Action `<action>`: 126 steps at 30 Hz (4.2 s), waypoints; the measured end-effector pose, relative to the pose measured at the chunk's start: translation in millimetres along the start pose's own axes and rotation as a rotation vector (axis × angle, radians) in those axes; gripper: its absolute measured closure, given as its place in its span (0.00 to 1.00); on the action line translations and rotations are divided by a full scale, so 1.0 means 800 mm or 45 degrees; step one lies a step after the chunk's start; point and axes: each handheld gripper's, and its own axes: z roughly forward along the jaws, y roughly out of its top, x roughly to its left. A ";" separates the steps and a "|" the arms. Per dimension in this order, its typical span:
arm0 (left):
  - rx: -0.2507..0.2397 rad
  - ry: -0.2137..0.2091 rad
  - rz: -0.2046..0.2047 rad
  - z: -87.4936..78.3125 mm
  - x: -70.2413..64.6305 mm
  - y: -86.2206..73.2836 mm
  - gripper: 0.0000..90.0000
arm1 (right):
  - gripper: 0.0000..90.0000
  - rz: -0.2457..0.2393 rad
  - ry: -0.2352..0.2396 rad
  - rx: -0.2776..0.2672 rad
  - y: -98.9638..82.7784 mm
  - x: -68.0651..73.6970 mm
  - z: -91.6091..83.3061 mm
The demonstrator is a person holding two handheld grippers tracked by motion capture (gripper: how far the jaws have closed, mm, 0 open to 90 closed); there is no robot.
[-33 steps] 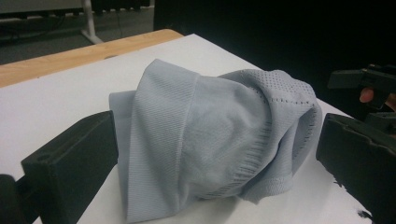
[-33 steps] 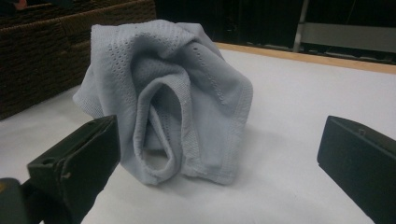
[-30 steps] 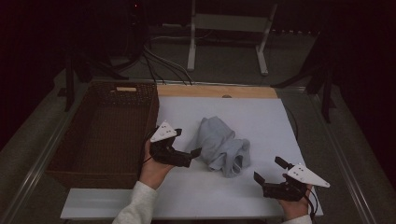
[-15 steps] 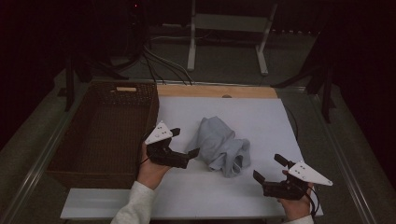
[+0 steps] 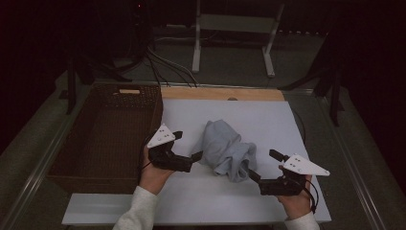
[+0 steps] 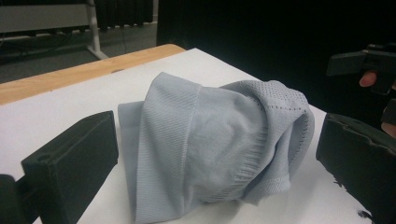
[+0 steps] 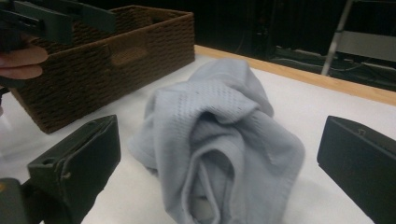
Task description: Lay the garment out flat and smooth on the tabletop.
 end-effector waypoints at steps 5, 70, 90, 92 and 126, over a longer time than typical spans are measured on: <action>-0.005 0.003 -0.008 -0.001 0.000 0.000 0.00 | 0.00 -0.044 0.025 0.014 0.013 0.012 0.011; -0.010 -0.008 -0.030 -0.002 -0.001 -0.002 0.00 | 0.47 -0.197 -0.102 0.375 -0.002 0.037 0.095; -0.006 -0.013 -0.035 -0.002 -0.002 -0.003 0.00 | 0.95 -0.129 -0.247 0.382 -0.003 0.002 0.071; -0.006 -0.014 -0.035 -0.002 -0.002 -0.003 0.00 | 0.95 -0.102 -0.285 0.375 -0.003 -0.011 0.064; -0.012 -0.026 -0.041 -0.003 -0.002 -0.004 0.00 | 0.96 -0.035 -0.531 0.321 0.011 -0.057 0.012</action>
